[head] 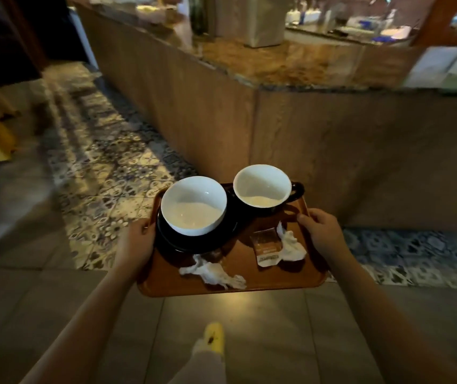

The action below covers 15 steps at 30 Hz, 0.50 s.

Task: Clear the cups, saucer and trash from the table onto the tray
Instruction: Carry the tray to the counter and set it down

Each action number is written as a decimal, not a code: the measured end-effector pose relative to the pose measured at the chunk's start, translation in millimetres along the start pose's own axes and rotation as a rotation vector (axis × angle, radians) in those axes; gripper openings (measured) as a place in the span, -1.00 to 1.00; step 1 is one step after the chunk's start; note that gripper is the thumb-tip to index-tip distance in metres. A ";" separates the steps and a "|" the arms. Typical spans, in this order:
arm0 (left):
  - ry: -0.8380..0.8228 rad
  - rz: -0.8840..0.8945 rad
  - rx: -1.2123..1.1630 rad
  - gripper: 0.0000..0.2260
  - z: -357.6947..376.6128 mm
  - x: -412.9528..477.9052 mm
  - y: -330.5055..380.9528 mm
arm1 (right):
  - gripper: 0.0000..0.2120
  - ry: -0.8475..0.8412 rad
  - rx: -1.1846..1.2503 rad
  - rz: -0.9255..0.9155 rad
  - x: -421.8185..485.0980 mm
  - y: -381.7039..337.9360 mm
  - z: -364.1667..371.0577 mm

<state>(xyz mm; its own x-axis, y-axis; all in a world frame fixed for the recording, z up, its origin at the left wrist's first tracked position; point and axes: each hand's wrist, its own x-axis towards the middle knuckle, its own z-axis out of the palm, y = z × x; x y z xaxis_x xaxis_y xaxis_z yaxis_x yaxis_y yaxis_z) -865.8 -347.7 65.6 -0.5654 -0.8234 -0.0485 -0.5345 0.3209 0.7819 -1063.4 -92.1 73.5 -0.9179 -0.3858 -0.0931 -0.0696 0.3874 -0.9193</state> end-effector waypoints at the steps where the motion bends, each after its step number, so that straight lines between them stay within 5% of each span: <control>1: -0.022 0.009 0.016 -0.66 11.1 10.9 9.1 | -0.77 0.025 -0.009 0.009 9.0 2.6 -7.7; 15: -0.240 0.205 0.103 -0.78 173.2 200.4 156.6 | -0.78 0.287 -0.004 0.114 194.6 19.7 -99.2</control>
<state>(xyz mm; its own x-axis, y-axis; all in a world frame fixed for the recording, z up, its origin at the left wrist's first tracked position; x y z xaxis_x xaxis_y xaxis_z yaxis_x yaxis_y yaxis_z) -1171.6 -381.4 70.7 -0.7931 -0.6069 -0.0513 -0.4480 0.5243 0.7242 -1282.1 -76.5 75.2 -0.9926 -0.0878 -0.0837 0.0395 0.4181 -0.9075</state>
